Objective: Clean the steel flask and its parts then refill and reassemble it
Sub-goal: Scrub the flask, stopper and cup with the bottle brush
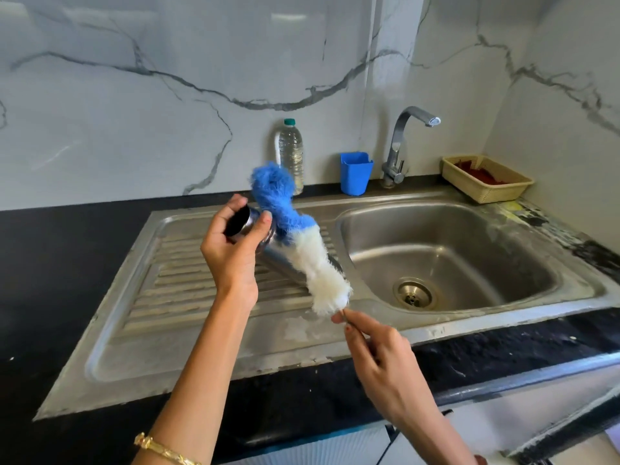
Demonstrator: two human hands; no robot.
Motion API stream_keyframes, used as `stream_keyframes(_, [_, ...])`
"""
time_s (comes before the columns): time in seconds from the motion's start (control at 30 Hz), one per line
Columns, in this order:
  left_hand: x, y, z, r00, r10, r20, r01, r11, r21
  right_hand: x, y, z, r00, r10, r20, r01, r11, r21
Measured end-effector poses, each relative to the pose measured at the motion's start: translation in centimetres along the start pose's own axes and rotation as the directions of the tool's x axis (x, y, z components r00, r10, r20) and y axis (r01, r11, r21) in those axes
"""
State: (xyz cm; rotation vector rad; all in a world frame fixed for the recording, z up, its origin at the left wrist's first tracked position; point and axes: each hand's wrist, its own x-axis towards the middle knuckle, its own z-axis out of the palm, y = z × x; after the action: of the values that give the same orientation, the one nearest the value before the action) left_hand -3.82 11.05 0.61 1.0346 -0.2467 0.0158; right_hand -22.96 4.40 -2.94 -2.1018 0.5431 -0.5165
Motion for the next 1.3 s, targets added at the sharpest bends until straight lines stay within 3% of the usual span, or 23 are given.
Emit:
stream_keyframes(0.17, [2.2, 1.1, 0.1, 0.993, -0.026, 0.116, 0.026, 1.0, 0.006, 2.1, 4.4, 0.0, 0.968, 0.242, -0.06, -0.243, 0.97, -0.021])
stream_keyframes(0.23, [2.6, 1.2, 0.7, 0.993, -0.054, 0.103, 0.055, 0.998, -0.005, 2.6, 5.0, 0.2, 0.96, 0.27, -0.066, -0.271, 0.963, 0.0])
stream_keyframes(0.43, [0.1, -0.2, 2.1, 0.999, 0.031, -0.034, -0.029, 0.997, 0.066, 1.7, 5.8, 0.4, 0.952, 0.305, -0.029, -0.299, 0.947, 0.12])
stream_keyframes(0.57, [-0.4, 0.4, 2.5, 0.978, 0.059, -0.199, -0.08, 0.992, -0.099, 1.1, 6.2, -1.0, 0.903, 0.43, 0.003, -0.416, 0.873, 0.253])
stream_keyframes(0.67, [0.4, 1.9, 2.6, 0.941, -0.113, -0.32, 0.012, 0.954, -0.3, 0.6, 5.5, -1.4, 0.835, 0.534, 0.132, -0.527, 0.709, 0.468])
stream_keyframes(0.73, [1.3, 2.6, 2.7, 0.92, -0.208, -0.332, 0.076, 0.926, -0.37, 0.3, 4.6, -1.3, 0.825, 0.531, 0.193, -0.533, 0.618, 0.578])
stream_keyframes(0.9, [1.9, 3.0, 2.9, 0.903, -0.207, -0.376, 0.055, 0.925, -0.377, 0.0, 3.5, -3.0, 0.807, 0.544, 0.229, -0.527, 0.489, 0.695])
stream_keyframes(1.1, [3.0, 2.7, 2.9, 0.875, -0.248, -0.415, 0.061, 0.908, -0.414, -0.2, 2.6, -3.7, 0.783, 0.533, 0.32, -0.588, 0.469, 0.659])
stream_keyframes(1.3, [3.3, 2.9, 3.5, 0.892, -0.254, -0.374, 0.069, 0.894, -0.442, 2.3, 1.4, -3.9, 0.825, 0.483, 0.294, -0.546, 0.545, 0.636])
